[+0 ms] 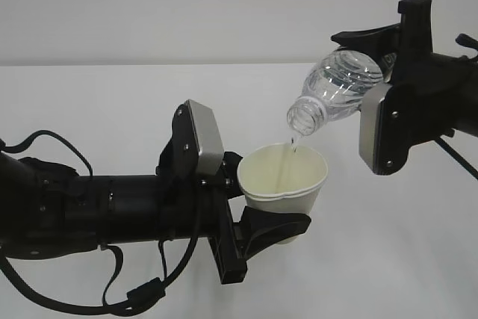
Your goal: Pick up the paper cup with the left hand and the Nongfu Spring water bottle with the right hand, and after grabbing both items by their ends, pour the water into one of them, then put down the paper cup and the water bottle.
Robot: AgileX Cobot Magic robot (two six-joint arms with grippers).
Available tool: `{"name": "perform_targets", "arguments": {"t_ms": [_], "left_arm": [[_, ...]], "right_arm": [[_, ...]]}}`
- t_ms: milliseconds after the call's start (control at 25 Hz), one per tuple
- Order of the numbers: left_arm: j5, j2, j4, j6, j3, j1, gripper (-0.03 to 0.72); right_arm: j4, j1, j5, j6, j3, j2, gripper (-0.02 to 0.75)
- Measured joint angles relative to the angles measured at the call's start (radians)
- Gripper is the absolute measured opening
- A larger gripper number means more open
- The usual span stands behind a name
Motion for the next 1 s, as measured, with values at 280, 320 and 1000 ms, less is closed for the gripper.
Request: {"name": "perform_targets", "arguments": {"t_ms": [280,320,1000], "left_arm": [[0.000,0.000,0.001,0.000,0.000,0.000,0.447],[0.000,0.000,0.001,0.000,0.000,0.000,0.447],[0.000,0.000,0.006,0.000,0.000,0.000,0.447]], "right_arm": [[0.000,0.000,0.000,-0.001,0.000,0.000,0.446],[0.000,0.000,0.000,-0.001,0.000,0.000,0.446],[0.000,0.000,-0.005,-0.002,0.000,0.000,0.446]]}}
